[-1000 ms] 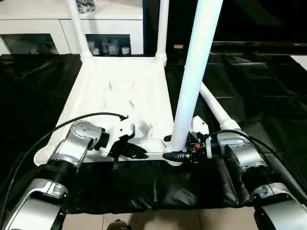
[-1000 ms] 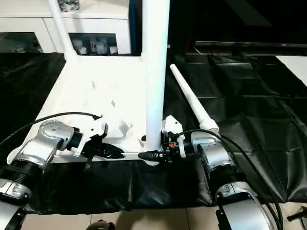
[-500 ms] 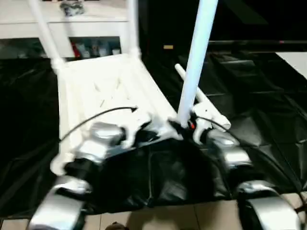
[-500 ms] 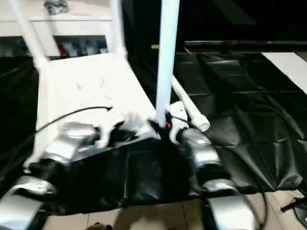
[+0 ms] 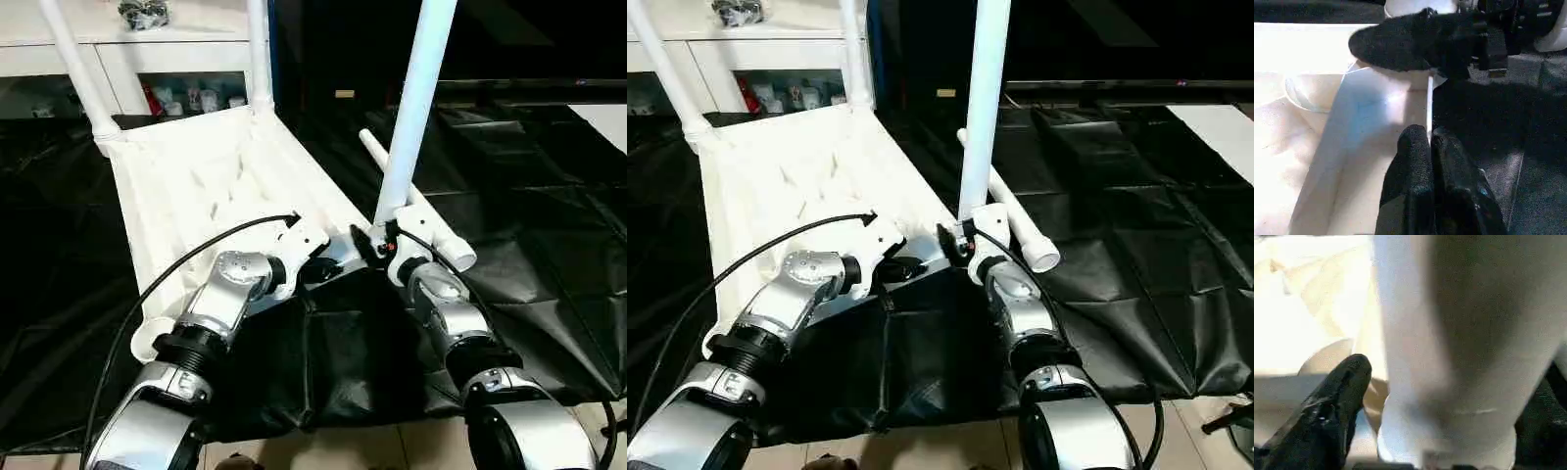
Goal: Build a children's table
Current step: Rotate leg to tighten
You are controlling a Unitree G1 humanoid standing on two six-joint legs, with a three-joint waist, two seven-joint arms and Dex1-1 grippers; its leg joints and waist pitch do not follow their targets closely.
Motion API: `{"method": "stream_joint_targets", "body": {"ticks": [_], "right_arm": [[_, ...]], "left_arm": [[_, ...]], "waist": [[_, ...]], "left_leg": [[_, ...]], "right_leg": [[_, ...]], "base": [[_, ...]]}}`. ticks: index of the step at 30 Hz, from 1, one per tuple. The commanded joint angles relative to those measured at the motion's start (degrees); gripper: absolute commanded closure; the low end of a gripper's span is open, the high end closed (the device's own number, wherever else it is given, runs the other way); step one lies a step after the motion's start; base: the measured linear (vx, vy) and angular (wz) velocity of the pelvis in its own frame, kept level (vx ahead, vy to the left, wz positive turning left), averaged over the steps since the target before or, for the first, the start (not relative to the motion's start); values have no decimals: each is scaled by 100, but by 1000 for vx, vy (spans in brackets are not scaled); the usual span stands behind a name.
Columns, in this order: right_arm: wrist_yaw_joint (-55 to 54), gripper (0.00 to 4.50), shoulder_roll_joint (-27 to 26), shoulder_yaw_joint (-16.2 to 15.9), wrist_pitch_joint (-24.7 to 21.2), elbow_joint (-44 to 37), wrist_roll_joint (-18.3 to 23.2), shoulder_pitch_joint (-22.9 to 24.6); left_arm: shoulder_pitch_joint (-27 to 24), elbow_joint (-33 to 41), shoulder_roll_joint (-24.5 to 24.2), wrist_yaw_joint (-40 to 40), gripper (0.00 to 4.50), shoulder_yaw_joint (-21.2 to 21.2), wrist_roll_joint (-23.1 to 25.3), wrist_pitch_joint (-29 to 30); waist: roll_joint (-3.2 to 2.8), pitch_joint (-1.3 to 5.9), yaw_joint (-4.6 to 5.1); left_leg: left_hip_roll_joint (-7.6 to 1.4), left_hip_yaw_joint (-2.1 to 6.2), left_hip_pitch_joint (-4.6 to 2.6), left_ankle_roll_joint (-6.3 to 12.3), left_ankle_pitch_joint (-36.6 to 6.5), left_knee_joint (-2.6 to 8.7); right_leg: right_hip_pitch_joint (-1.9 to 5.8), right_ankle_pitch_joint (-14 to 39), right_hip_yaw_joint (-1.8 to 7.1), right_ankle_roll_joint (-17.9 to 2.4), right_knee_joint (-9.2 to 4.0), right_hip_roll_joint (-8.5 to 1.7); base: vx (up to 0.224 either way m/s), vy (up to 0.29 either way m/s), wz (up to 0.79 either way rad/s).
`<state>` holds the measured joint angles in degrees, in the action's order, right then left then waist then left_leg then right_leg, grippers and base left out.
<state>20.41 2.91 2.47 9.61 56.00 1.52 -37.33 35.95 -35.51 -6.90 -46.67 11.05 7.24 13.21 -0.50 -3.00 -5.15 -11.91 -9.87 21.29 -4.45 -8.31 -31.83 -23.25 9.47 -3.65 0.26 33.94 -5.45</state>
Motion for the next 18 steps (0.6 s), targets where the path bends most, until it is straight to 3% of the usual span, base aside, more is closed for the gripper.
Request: {"method": "stream_joint_targets", "body": {"ticks": [1, 5, 8, 10, 11, 12, 13, 14, 15, 18], "right_arm": [[578, 38, -144, -374, 22, -356, -32, 102], [1209, 38, 307, -281, -203, -1300, 292, 469], [1432, 38, 455, -227, -356, -1665, 451, 609], [1814, 38, 709, -200, -642, -2247, 697, 822], [2274, 38, 1002, -222, -983, -2894, 964, 1057], [2335, 38, 1040, -230, -1029, -2964, 993, 1084], [2571, 38, 1185, -259, -1207, -3232, 1105, 1190], [2745, 38, 1306, -291, -1320, -3409, 1148, 1267], [3072, 38, 1604, -367, -1579, -3661, 1159, 1399], [3270, 33, 1873, -430, -1774, -3797, 1080, 1489]], "left_arm": [[-18, 144, 142, 108, 450, 122, -54, -117], [-83, 86, 82, 120, 450, 154, -3, -204], [-105, 61, 79, 133, 450, 148, -7, -226], [-130, 43, 72, 142, 450, 146, -23, -244], [-142, 34, 60, 124, 450, 160, -47, -271], [-140, 27, 57, 127, 450, 163, -45, -285], [-134, -1, 45, 139, 450, 175, -38, -337], [-124, -18, 46, 153, 450, 170, -38, -392], [-83, -22, 93, 183, 450, 52, -146, -425], [-69, 149, 121, -13, 422, -80, -397, -356]], "waist": [[37, 366, -9], [59, 376, -44], [66, 374, -52], [62, 344, -38], [70, 349, -59], [73, 366, -114], [83, 363, -89], [93, 359, -95], [134, 355, -90], [134, 356, -134]], "left_leg": [[-74, -7, -58, 101, -2133, 368], [-69, -23, -25, 272, -1799, 345], [-73, -24, -31, 305, -1808, 341], [-62, -22, -40, 258, -1910, 358], [-66, -21, -59, 285, -1926, 350], [-97, -34, -104, 327, -1941, 335], [-90, -38, -94, 340, -1929, 334], [-69, -21, -17, 338, -1800, 348], [-71, -29, -13, 342, -1785, 344], [-66, -36, -14, 364, -1659, 320]], "right_leg": [[232, 1941, 171, -1041, -473, -230], [273, 1560, 178, -1052, -438, -214], [268, 1681, 179, -1018, -454, -229], [264, 1962, 171, -938, -501, -206], [269, 1956, 173, -903, -505, -190], [234, 1856, 198, -903, -502, -205], [231, 1797, 200, -938, -493, -192], [286, 1824, 176, -904, -479, -202], [282, 1883, 180, -873, -491, -209], [278, 2054, 184, -832, -501, -236]], "base": [[0, 0, 0], [0, 0, 0], [0, 0, 0], [0, 0, 0], [0, 0, 0], [0, 0, 0], [0, 0, 0], [0, 0, 0], [0, 0, 0], [0, 0, 0]]}}
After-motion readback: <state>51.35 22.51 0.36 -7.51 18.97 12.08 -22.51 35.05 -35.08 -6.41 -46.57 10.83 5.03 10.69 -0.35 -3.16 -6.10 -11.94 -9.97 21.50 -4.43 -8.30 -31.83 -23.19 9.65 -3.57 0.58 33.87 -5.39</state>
